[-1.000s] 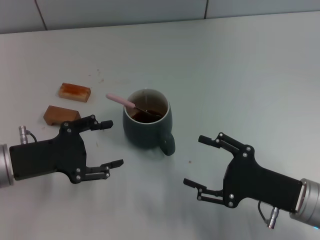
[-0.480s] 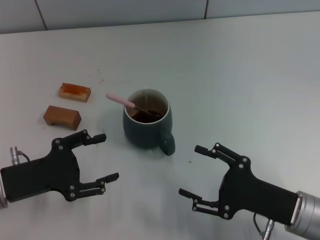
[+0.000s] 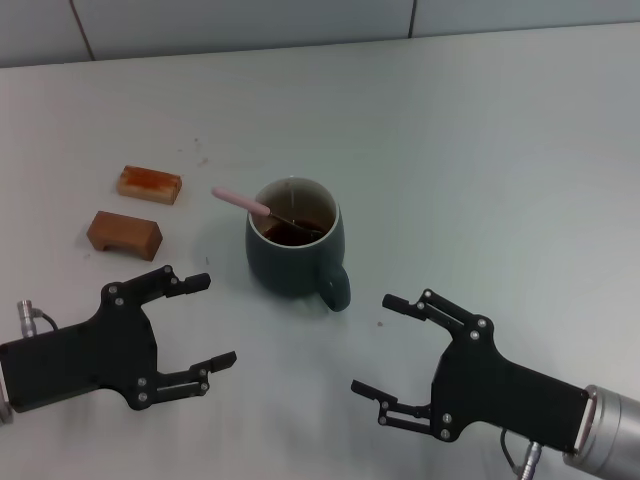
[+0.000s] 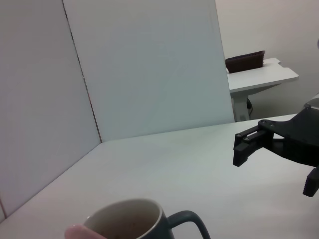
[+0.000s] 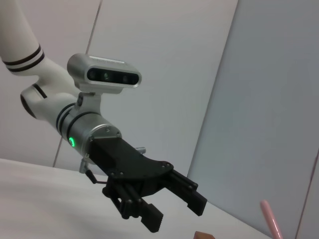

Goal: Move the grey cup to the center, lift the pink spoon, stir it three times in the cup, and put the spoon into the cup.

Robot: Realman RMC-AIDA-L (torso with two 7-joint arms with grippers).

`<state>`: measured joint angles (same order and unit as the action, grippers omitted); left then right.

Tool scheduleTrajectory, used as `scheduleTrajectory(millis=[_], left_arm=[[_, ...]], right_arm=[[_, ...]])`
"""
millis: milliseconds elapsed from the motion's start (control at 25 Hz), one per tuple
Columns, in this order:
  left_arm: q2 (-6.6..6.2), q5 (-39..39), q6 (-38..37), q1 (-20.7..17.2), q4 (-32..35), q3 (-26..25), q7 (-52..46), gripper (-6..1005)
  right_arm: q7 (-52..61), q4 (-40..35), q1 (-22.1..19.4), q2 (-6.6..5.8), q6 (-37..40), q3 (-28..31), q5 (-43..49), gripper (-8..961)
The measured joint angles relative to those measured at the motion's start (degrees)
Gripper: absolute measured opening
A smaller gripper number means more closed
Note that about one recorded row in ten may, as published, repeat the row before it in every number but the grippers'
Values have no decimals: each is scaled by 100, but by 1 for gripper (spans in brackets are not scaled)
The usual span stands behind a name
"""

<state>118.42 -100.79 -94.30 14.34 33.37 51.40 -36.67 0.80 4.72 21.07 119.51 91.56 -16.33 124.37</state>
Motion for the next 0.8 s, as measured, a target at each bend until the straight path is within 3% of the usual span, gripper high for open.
scheduleTrajectory(millis=[800], left_arm=[[1,-3,-99,-105,-293,1,211,802]], right_arm=[[-200,341,-43,-2,-144,23,-10,831]])
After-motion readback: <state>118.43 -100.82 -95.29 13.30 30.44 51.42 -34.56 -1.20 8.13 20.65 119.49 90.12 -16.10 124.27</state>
